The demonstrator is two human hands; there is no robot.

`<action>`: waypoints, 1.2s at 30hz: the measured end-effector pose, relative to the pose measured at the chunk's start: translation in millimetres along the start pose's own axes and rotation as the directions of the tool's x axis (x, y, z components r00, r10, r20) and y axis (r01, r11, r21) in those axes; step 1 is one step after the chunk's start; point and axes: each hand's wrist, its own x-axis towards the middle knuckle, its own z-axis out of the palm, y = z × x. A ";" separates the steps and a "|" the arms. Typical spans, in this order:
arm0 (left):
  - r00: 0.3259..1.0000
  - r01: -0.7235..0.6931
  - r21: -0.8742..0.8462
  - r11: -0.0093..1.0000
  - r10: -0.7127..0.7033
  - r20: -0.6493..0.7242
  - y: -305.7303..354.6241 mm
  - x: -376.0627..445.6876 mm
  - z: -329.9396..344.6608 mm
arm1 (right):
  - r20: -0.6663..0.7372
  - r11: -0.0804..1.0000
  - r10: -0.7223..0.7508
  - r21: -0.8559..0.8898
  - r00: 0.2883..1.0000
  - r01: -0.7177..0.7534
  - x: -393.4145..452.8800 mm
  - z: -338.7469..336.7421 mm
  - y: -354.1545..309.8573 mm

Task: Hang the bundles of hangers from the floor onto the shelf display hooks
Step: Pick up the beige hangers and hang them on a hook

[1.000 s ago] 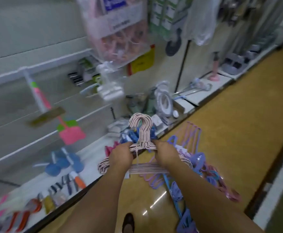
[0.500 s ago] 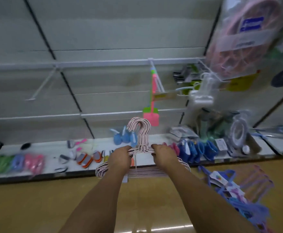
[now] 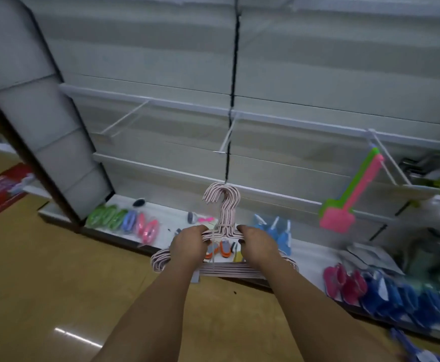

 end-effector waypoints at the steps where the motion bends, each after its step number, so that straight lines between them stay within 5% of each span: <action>1: 1.000 0.005 -0.010 1.000 -0.006 -0.009 -10.5 1.9 -6.4 | 0.002 1.000 -0.012 -0.012 1.000 0.012 5.1 1.4 -10.5; 26: 0.953 0.203 0.016 0.979 -0.194 -0.235 -155.4 144.6 -140.3 | -0.063 0.972 -0.228 -0.078 0.972 0.223 204.7 -4.8 -197.5; 36: 0.966 0.013 0.086 0.996 0.009 -0.257 -208.9 202.0 -210.4 | -0.259 0.973 -0.210 -0.149 0.943 0.176 238.4 -33.3 -273.8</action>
